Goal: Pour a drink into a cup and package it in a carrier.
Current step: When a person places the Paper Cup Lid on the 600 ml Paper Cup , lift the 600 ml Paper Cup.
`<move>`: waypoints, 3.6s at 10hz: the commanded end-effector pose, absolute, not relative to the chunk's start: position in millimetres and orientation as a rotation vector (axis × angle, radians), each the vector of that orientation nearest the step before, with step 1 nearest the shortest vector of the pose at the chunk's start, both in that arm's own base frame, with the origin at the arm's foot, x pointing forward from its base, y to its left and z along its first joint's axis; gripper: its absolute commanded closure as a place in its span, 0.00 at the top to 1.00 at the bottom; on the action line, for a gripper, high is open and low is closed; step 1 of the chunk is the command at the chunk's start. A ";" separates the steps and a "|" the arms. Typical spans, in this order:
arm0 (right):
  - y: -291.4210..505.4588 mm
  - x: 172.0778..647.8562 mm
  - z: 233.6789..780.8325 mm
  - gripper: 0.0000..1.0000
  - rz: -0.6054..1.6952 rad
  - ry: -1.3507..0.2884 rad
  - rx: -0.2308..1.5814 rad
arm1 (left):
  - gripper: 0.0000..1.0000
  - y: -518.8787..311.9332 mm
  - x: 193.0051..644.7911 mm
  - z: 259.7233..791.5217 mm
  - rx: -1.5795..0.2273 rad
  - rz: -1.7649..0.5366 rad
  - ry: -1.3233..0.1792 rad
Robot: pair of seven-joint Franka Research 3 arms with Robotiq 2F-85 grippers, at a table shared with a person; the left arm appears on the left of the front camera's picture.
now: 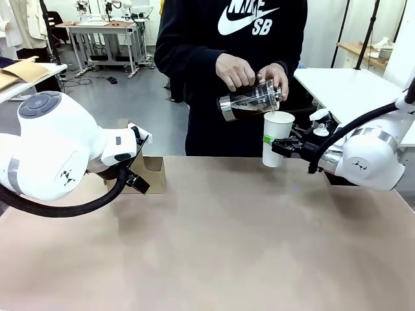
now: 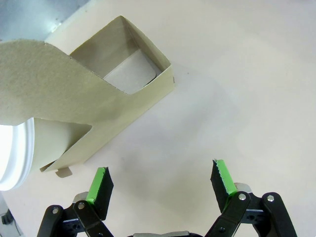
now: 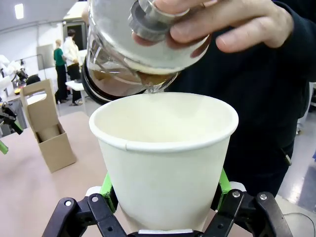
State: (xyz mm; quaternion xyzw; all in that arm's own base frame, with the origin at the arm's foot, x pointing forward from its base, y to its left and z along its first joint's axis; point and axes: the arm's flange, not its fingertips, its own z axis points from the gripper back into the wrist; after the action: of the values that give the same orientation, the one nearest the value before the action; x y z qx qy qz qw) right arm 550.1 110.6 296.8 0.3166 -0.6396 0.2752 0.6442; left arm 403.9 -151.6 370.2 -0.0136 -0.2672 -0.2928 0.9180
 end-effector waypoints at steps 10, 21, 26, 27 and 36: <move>112.8 549.4 300.5 0.86 0.618 -1.467 0.719 | 1.00 -151.5 403.8 370.4 -0.029 -0.602 -0.550; 112.8 549.4 300.5 0.86 0.618 -1.467 0.719 | 1.00 -151.5 403.8 370.4 -0.029 -0.602 -0.550; 112.8 549.4 300.5 0.86 0.618 -1.467 0.719 | 1.00 -151.5 403.8 370.4 -0.029 -0.602 -0.550; 112.8 549.4 300.5 0.86 0.618 -1.467 0.719 | 1.00 -151.5 403.8 370.4 -0.029 -0.602 -0.550; 112.8 549.4 300.5 0.86 0.618 -1.467 0.719 | 1.00 -151.5 403.8 370.4 -0.029 -0.602 -0.550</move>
State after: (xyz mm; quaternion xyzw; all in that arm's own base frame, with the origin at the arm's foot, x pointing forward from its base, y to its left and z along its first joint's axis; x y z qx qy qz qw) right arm 549.4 111.1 296.0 0.3170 -0.6387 0.2754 0.6447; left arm 403.9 -151.6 370.2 -0.0136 -0.2672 -0.2928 0.9180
